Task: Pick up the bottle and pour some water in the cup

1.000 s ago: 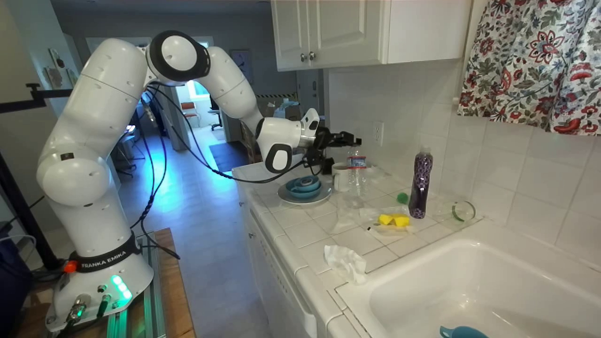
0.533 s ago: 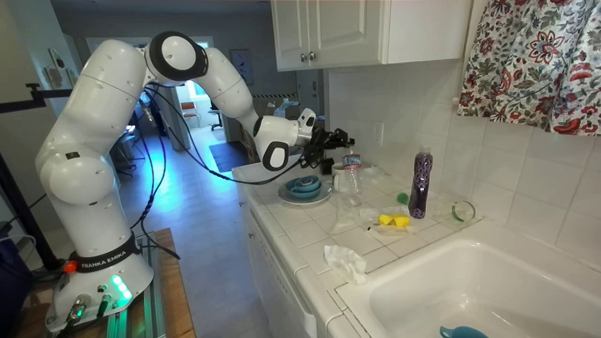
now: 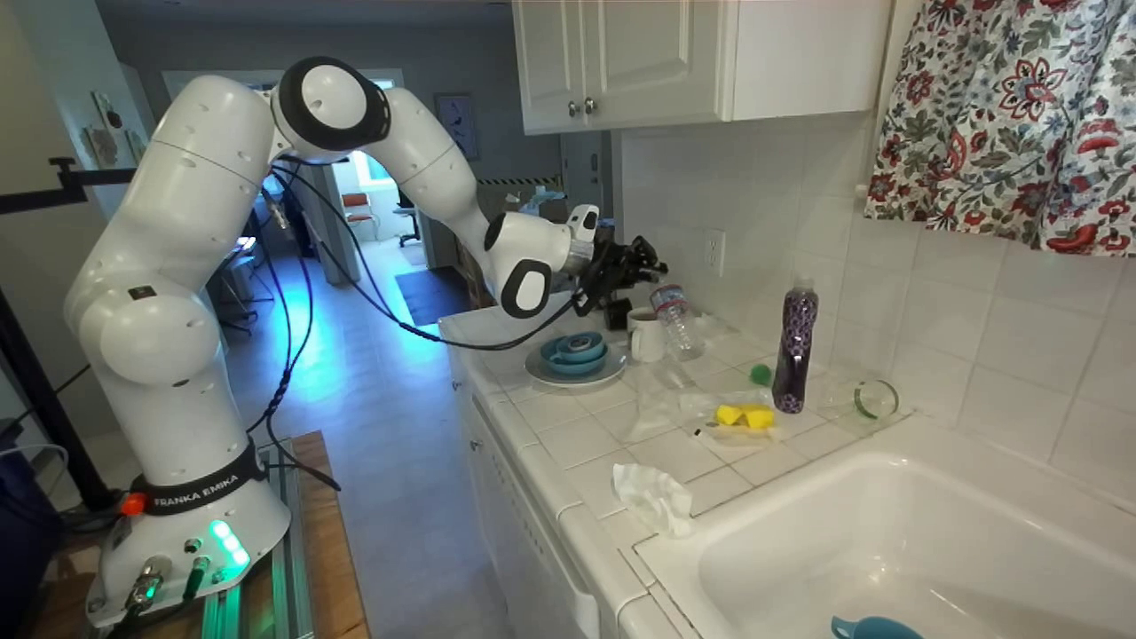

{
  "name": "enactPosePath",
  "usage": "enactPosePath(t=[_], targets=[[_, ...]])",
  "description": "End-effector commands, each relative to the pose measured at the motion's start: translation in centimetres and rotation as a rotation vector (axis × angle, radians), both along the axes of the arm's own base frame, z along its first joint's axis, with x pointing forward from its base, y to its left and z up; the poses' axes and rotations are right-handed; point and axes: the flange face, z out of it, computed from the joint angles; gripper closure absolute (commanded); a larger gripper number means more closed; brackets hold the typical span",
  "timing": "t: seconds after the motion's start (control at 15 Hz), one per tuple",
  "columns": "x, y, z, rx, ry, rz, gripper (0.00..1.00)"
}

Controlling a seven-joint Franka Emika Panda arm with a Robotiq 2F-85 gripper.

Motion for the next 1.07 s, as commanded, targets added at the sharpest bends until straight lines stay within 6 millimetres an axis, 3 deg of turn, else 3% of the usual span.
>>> enactPosePath(t=[0.0,0.67,1.0], targets=[[1.0,1.4,0.6,-0.11,0.045,0.093,0.92],[0.8,1.1,0.5,-0.283,0.139,0.16,0.92],[0.5,1.2,-0.6,-0.359,0.213,0.201,0.92]])
